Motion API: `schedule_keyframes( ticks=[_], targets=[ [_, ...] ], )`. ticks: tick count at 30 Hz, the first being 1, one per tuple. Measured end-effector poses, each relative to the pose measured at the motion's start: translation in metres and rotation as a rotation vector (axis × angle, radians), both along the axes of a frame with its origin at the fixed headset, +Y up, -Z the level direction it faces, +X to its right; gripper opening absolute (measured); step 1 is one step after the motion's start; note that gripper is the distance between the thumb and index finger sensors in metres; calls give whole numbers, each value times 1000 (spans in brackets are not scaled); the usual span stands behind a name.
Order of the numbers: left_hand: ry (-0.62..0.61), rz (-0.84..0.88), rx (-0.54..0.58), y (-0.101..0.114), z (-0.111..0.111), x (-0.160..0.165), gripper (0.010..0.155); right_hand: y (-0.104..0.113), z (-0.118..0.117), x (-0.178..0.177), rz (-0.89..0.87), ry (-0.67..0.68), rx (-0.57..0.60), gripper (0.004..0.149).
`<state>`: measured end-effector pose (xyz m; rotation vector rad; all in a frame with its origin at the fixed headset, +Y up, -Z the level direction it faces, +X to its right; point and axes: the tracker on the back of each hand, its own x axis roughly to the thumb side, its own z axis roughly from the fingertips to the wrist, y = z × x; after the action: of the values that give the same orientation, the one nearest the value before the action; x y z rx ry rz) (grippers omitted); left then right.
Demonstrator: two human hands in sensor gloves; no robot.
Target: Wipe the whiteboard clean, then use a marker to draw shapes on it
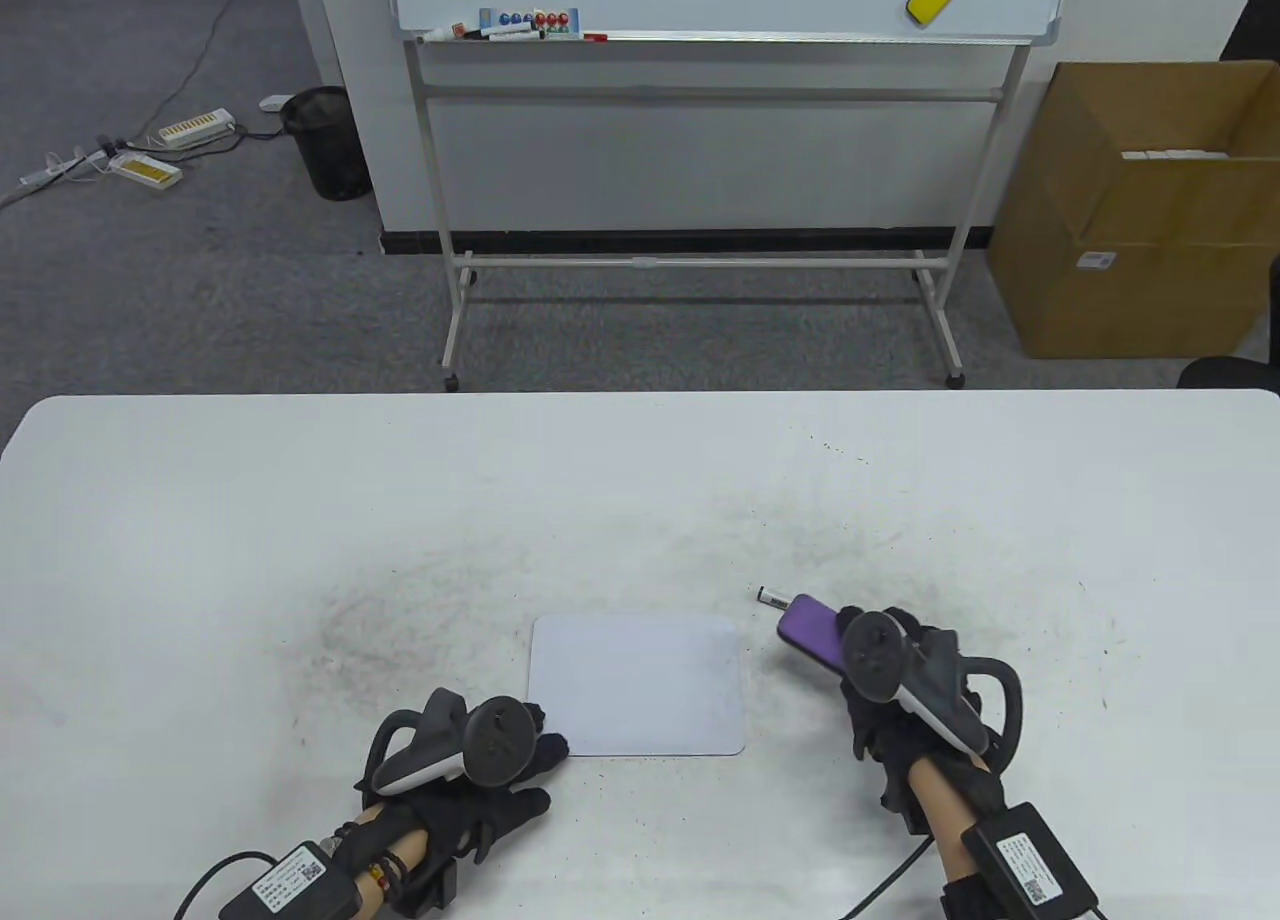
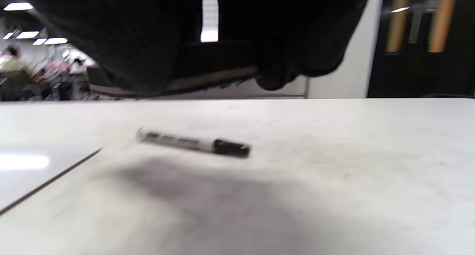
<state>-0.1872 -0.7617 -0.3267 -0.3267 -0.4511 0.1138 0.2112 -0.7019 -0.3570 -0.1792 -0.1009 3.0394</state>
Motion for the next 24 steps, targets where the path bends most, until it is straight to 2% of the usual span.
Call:
schedule_keyframes(
  ticks=[2,5,10,18,24],
  targets=[
    [10,42,19,5,-1,-3,65,-3,-3,21,-39,-79,35,69],
    [18,78,25,9,-1,-7,64,-13,-10,42,-61,-174,24,70],
    [35,85,30,10,-4,-13,64,-28,-24,64,-53,-257,-4,70],
    [33,72,8,5,-5,-14,64,-45,-46,74,15,-297,-55,70],
    [18,60,-8,2,-5,-11,64,-54,-48,82,34,-323,-103,71]
  ],
)
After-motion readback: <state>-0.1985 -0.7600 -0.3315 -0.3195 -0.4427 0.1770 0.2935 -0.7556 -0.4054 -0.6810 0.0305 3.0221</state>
